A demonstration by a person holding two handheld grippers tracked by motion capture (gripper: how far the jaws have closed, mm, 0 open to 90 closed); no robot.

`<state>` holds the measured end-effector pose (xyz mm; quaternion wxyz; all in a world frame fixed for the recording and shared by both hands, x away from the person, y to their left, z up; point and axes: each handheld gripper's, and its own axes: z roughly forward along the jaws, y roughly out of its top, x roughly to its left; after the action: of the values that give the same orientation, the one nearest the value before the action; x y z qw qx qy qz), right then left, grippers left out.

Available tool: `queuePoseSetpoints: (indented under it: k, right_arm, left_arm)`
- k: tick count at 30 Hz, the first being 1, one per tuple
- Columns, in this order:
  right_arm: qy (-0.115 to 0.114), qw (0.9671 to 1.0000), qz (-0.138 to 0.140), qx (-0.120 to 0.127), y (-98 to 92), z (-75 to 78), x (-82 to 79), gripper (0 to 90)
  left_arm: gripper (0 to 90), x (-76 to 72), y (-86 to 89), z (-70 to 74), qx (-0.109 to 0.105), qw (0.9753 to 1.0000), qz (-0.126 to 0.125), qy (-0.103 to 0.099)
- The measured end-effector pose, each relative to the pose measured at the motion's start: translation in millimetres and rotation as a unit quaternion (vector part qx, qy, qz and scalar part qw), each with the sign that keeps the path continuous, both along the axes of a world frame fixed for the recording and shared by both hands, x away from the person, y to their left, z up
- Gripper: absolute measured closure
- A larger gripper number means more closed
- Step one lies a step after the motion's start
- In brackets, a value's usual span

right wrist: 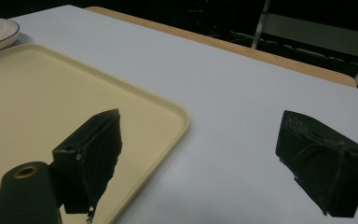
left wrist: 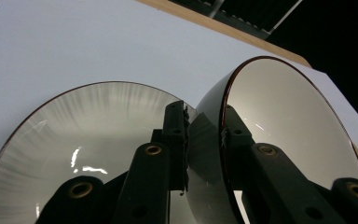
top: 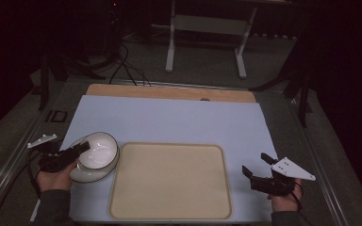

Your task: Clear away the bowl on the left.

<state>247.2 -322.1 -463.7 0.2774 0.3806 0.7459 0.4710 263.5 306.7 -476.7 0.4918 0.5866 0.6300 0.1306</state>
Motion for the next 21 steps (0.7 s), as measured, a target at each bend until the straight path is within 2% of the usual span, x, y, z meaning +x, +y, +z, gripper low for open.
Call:
queuePoseSetpoints:
  k: [21]
  right_arm:
    - [0.000,1.0000,0.000,0.001,-0.1,0.1,-0.1,14.0]
  left_arm:
    - [77.5,-0.6,-20.5,8.2,-0.006,0.9995,-0.027,-0.016]
